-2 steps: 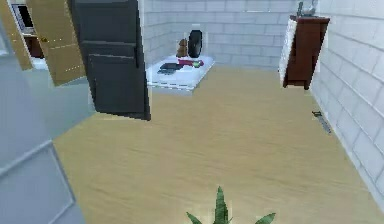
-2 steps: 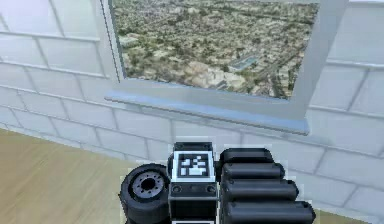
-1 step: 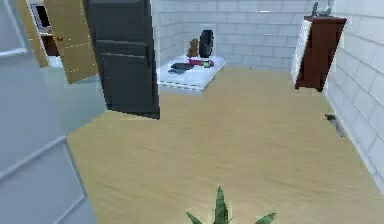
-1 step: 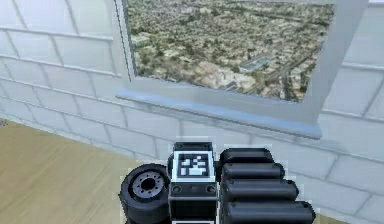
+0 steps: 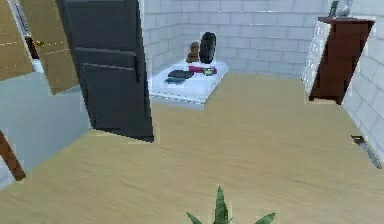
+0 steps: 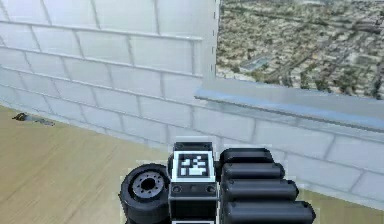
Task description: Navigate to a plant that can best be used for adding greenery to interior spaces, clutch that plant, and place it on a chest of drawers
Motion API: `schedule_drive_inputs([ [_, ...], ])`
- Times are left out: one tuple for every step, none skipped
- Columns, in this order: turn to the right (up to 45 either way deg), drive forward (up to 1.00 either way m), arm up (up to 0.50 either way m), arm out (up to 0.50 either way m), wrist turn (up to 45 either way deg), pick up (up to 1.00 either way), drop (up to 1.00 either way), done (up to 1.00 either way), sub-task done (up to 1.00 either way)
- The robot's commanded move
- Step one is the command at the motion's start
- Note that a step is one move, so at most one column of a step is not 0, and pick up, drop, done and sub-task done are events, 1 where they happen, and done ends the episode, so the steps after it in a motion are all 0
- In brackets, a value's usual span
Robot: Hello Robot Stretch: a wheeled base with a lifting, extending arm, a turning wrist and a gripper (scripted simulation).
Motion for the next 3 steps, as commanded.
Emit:
schedule_drive_inputs([
  [-21.0,0.0,0.0,0.0,0.0,0.0,0.0,0.0,0.0],
  [0.0,0.3,0.0,0.0,0.0,0.0,0.0,0.0,0.0],
  [-9.0,0.0,0.0,0.0,0.0,0.0,0.0,0.0,0.0],
])
